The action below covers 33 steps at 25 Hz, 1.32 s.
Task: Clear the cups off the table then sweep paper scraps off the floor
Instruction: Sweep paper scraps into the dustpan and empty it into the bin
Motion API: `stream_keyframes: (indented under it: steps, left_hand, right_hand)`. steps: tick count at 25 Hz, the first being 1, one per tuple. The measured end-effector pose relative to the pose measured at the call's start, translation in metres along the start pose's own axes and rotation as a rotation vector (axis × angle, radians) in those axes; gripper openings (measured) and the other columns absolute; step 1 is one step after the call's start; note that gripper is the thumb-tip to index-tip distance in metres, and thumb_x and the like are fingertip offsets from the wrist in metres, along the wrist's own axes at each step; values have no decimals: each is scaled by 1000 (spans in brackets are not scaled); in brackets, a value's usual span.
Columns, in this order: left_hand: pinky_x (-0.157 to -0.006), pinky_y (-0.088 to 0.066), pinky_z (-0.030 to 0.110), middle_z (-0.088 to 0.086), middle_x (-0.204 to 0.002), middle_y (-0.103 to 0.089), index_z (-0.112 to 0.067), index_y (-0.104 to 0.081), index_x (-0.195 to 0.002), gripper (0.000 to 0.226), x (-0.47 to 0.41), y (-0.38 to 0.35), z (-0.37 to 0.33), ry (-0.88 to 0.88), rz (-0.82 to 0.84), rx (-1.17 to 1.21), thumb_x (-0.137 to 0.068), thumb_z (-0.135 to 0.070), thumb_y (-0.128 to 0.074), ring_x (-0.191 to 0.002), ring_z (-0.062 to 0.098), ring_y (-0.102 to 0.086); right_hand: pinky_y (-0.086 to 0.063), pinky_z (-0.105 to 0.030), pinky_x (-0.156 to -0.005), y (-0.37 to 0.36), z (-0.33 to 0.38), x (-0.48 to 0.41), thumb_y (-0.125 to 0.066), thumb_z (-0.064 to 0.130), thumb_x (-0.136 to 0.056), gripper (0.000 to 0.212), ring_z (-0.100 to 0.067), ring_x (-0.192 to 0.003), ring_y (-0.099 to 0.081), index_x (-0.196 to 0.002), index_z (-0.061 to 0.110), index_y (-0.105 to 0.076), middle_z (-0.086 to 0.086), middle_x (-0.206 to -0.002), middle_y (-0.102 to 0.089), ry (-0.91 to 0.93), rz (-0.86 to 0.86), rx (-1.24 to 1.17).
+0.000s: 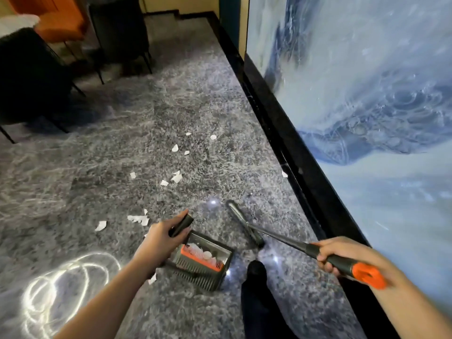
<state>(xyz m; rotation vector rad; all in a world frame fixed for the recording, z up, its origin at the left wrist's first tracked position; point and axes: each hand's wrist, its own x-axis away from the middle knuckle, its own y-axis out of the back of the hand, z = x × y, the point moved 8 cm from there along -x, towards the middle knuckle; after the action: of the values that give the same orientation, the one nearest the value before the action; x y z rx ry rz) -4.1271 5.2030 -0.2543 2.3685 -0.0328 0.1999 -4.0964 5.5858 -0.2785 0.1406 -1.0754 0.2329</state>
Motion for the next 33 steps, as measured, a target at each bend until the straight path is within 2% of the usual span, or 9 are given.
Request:
stream_keyframes:
  steps: [5, 8, 10, 13, 15, 19, 25, 30, 33]
  left_hand:
    - [-55, -36, 2, -33, -54, -55, -29, -54, -131, 51, -127, -13, -50, -75, 38, -39, -84, -17, -70, -54, -26, -46]
    - [-62, -34, -5, -23, -86, -70, -27, -54, -131, 51, -200, -17, -87, -135, 65, -25, -84, -16, -70, -66, -33, -44]
    - [-61, -35, -5, -12, -102, -72, -22, -58, -130, 48, -243, -20, -107, -179, 92, -62, -84, -15, -70, -71, -28, -50]
    - [-61, -34, -5, -3, -102, -72, -21, -58, -130, 48, -302, -23, -127, -253, 130, -83, -84, -14, -70, -88, -4, -62]
    - [-67, -32, -7, -1, -107, -71, -21, -53, -134, 52, -346, -25, -136, -294, 179, -69, -84, -12, -69, -99, -9, -55]
    - [-68, -33, -6, 4, -106, -72, -17, -52, -135, 53, -433, -23, -137, -353, 269, -44, -85, -10, -69, -77, -35, -41]
    - [-66, -36, -5, -13, -107, -63, -27, -46, -134, 56, -543, -5, -122, -375, 424, -15, -85, -11, -68, -77, -33, -45]
    - [-51, -38, 3, 1, -115, -67, -19, -51, -135, 52, -595, -12, -121, -386, 561, -61, -87, -9, -66, -85, -22, -50]
    - [-49, -37, 3, 1, -110, -68, -21, -49, -137, 52, -623, -16, -125, -398, 626, -75, -88, -11, -65, -60, -24, -52]
  right_hand:
    - [-36, -15, -29, 83, 94, -48, -42, -13, -85, 19, -13, -29, -46, -97, -3, -52, -12, -47, -48, 35, -116, -153]
    - [-37, -15, -29, 128, 146, -68, -43, -14, -84, 13, -13, -28, -46, -88, -5, -51, -13, -53, -48, 60, -211, -197]
    - [-37, -15, -29, 148, 175, -80, -42, -13, -85, 10, -14, -27, -46, -84, -5, -47, -14, -59, -46, 43, -246, -247]
    - [-37, -14, -28, 174, 212, -100, -42, -13, -86, 13, -13, -25, -46, -77, -3, -45, -13, -63, -43, 35, -301, -344]
    - [-38, -15, -28, 187, 234, -117, -44, -14, -85, 14, -14, -26, -47, -75, -3, -45, -13, -62, -44, 38, -341, -390]
    - [-40, -18, -28, 189, 264, -157, -49, -16, -79, 16, -17, -27, -47, -66, -6, -50, -15, -58, -47, 16, -444, -437]
    - [-31, -14, -32, 111, 327, -225, -46, -10, -83, 32, -15, -24, -39, -54, 2, -45, -9, -34, -43, -108, -420, -320]
    - [-36, -19, -38, 62, 367, -225, -57, -12, -69, 25, -21, -32, -43, -47, -2, -51, -13, -42, -48, -69, -462, -310]
    - [-38, -19, -34, 57, 380, -220, -55, -12, -76, 21, -18, -32, -46, -57, -3, -52, -14, -45, -50, -95, -350, -352]
